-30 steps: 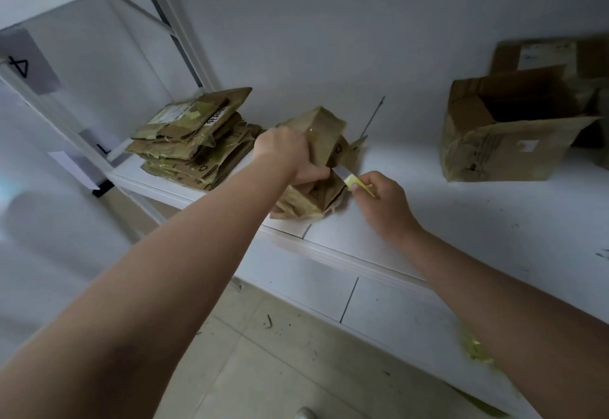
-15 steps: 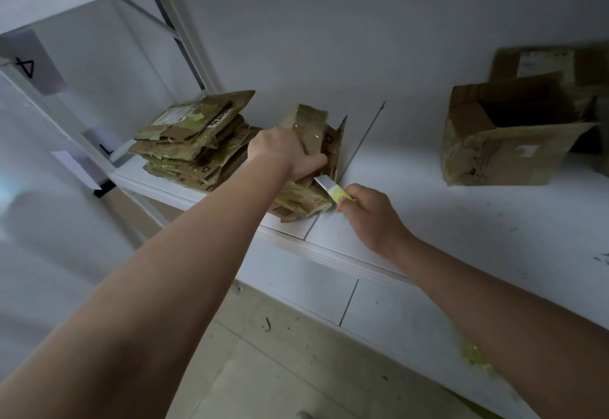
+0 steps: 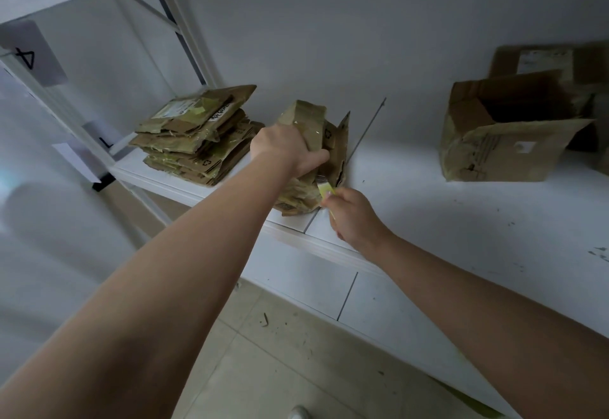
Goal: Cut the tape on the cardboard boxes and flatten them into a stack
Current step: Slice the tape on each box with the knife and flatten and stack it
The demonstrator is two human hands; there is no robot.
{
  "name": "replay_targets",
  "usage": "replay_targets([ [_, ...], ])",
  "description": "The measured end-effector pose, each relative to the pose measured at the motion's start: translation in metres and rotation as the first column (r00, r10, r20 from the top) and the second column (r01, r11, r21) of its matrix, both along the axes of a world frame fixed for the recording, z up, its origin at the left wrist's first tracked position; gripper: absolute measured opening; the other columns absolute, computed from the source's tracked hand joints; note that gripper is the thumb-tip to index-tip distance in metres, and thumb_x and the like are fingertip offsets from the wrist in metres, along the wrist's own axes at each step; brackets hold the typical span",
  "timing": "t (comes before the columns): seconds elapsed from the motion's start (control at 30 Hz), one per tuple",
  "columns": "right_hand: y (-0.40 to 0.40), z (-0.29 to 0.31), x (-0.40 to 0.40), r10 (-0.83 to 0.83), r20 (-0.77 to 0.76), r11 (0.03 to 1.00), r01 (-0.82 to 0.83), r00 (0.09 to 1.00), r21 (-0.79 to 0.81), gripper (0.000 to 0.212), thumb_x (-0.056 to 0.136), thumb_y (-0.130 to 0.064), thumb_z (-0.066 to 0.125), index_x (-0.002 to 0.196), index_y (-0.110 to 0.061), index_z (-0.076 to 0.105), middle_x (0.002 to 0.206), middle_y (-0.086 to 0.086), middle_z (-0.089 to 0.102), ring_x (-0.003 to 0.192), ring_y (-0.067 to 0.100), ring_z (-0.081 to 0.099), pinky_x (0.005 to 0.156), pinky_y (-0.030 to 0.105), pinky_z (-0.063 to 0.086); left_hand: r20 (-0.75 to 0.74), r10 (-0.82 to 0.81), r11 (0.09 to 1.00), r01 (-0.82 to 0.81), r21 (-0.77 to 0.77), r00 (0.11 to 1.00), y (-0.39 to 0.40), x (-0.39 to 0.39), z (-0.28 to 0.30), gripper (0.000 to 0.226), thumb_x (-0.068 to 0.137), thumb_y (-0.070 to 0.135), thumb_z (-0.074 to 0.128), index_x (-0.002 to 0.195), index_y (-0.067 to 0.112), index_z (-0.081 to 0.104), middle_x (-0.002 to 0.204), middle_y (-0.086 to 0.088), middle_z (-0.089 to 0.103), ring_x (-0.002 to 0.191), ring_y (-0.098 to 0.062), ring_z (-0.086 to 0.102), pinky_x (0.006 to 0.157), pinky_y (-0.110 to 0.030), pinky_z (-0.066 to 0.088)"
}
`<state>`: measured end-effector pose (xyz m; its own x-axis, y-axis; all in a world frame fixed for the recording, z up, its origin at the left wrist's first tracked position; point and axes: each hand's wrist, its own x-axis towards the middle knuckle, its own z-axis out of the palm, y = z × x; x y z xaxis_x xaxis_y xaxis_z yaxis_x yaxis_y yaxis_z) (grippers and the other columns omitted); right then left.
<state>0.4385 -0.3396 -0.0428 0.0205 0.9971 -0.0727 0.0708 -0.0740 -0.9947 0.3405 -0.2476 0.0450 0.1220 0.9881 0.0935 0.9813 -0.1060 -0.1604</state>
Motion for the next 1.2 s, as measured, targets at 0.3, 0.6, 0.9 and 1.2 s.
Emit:
replay_targets([
  [0.3, -0.016, -0.005, -0.015, 0.148, -0.107, 0.977, -0.162, 0.983, -0.136, 0.029, 0.104, -0.025, 0.031, 0.080, -0.015, 0.044, 0.050, 0.005, 0.042, 0.043, 0.011, 0.036, 0.040, 0.017, 0.028, -0.008, -0.008, 1.000, 0.008, -0.018, 1.000, 0.000, -0.004, 0.001, 0.061, 0.078, 0.071, 0.046, 0.072, 0.010, 0.052, 0.073, -0.005, 0.052, 0.075, -0.027, 0.052, 0.051, -0.027, 0.034],
  [0.6, -0.010, 0.001, -0.018, 0.163, -0.259, 0.969, -0.204, 0.952, -0.138, 0.028, 0.104, -0.028, 0.030, 0.083, -0.015, 0.043, 0.041, -0.003, 0.035, 0.033, 0.005, 0.026, 0.034, 0.016, 0.021, -0.046, -0.038, 0.999, 0.037, -0.023, 0.998, -0.001, 0.001, 0.000, 0.062, 0.080, 0.071, 0.045, 0.064, 0.011, 0.046, 0.069, -0.004, 0.050, 0.063, -0.021, 0.048, 0.049, -0.025, 0.032],
  [0.9, -0.010, 0.004, -0.017, 0.191, -0.216, 0.976, -0.209, 0.958, -0.066, 0.028, 0.104, -0.024, 0.029, 0.080, -0.014, 0.040, 0.042, -0.004, 0.031, 0.034, 0.005, 0.025, 0.035, 0.016, 0.022, -0.057, -0.046, 0.998, 0.044, -0.036, 0.997, 0.000, -0.001, 0.001, 0.063, 0.079, 0.073, 0.043, 0.063, 0.011, 0.045, 0.068, -0.004, 0.047, 0.071, -0.026, 0.050, 0.049, -0.025, 0.031],
  [1.2, -0.015, 0.004, -0.021, 0.196, -0.231, 0.977, -0.209, 0.953, -0.036, 0.027, 0.103, -0.021, 0.031, 0.077, -0.014, 0.035, 0.039, -0.009, 0.028, 0.032, 0.004, 0.023, 0.034, 0.016, 0.021, -0.054, -0.026, 0.998, 0.023, -0.062, 0.998, 0.002, -0.001, 0.003, 0.063, 0.079, 0.073, 0.042, 0.065, 0.012, 0.047, 0.070, -0.004, 0.050, 0.070, -0.025, 0.050, 0.050, -0.026, 0.033],
])
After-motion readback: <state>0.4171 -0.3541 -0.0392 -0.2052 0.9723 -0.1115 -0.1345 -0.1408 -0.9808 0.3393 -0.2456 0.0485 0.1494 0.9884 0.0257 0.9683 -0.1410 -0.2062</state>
